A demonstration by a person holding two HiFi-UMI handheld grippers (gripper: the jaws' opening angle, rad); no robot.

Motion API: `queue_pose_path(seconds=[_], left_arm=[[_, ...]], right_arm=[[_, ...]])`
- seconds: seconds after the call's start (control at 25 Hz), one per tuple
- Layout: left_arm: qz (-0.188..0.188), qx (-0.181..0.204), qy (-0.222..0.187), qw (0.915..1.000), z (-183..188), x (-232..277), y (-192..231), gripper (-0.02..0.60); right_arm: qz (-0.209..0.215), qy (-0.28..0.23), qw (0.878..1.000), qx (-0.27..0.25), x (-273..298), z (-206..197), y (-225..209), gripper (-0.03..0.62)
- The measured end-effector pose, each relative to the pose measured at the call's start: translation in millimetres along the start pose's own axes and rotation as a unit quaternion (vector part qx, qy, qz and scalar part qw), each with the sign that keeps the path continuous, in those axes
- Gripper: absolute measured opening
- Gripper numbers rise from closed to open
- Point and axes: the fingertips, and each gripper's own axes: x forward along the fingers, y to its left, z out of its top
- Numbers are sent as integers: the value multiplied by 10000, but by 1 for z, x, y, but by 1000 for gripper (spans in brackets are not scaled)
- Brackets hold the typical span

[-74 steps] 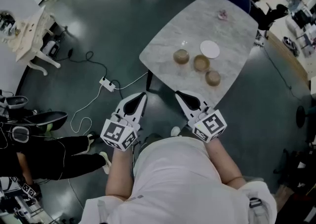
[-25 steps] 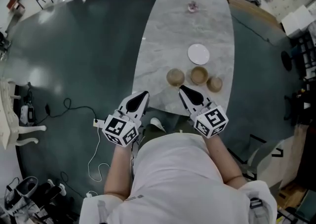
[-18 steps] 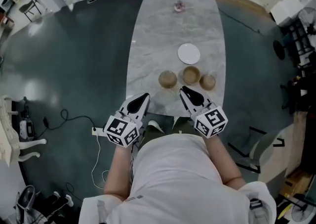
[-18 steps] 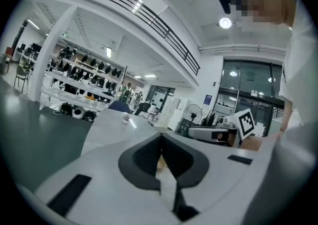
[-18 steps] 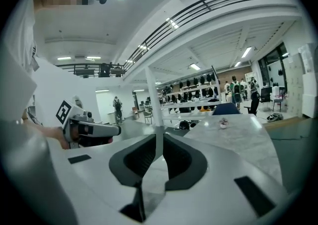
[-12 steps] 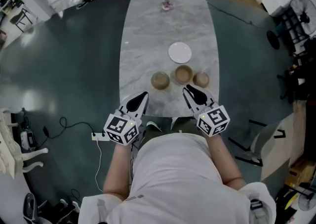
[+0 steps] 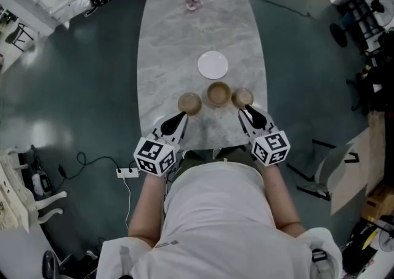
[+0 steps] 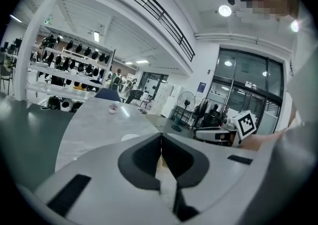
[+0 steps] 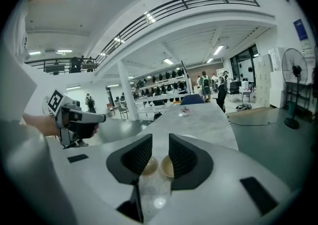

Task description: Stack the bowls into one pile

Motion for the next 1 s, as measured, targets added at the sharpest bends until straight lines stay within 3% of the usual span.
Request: queue_pose_path(seconds=[0.56, 1.0], left_arm=[[267, -42, 556, 9981, -8, 46, -2, 2], [659, -196, 805, 9944, -21, 53, -1, 2]], right_arm=[[-313, 832, 9953, 375, 28, -84, -88, 165], [-336, 1481, 9863, 649, 56, -145, -130, 269]])
